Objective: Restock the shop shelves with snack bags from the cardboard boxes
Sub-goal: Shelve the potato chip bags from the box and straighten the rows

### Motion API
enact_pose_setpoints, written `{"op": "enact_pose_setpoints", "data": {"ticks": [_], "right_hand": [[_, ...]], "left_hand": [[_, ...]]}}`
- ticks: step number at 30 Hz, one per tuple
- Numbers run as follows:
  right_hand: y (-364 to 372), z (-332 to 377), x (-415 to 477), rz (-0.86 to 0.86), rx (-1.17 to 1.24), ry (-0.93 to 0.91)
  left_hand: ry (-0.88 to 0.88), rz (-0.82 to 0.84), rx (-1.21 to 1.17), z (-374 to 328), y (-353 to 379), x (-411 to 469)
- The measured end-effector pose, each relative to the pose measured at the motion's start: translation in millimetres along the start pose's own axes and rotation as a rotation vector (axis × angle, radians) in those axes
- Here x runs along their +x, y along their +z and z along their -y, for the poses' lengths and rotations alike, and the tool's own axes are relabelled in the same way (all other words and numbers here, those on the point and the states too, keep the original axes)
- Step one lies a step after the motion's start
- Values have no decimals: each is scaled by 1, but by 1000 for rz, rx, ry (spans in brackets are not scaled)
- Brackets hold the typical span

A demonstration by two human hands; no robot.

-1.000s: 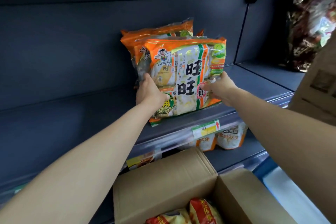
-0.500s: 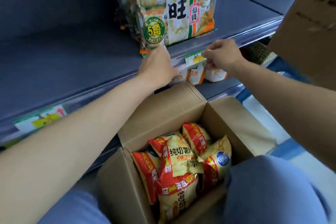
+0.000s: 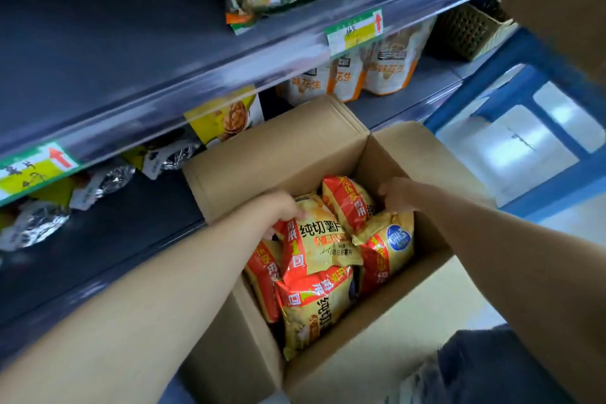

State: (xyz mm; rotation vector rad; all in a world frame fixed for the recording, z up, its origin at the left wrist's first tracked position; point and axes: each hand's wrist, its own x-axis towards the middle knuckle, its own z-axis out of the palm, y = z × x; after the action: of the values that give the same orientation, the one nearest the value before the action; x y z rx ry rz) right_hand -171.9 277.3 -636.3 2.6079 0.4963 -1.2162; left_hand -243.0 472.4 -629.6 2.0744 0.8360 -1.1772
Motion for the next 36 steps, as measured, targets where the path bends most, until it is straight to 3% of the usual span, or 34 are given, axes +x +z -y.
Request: {"op": "enact_pose_setpoints", "data": {"ticks": [4,10,15,19,24,30,36], "right_hand": [[19,-11,11,9,-64,4],[39,-14,18,-42,112,110],[35,-13,17,-102,46,166],[25,-10,10,-63,-34,190],[11,-15,-4,100,-30,139],[-19,-20,-17,221,219,95],[-70,-23,-53,122,492,49]], "left_hand": [[-74,41,-267,4,14,15],[-118,-18,-678,3,19,26],[-179,38,-810,12,23,30],[-152,125,-773,13,31,32],[-102,87,-730,13,32,26],[1,-22,-610,12,29,5],[267,-257,-484,-1,14,-32]]}}
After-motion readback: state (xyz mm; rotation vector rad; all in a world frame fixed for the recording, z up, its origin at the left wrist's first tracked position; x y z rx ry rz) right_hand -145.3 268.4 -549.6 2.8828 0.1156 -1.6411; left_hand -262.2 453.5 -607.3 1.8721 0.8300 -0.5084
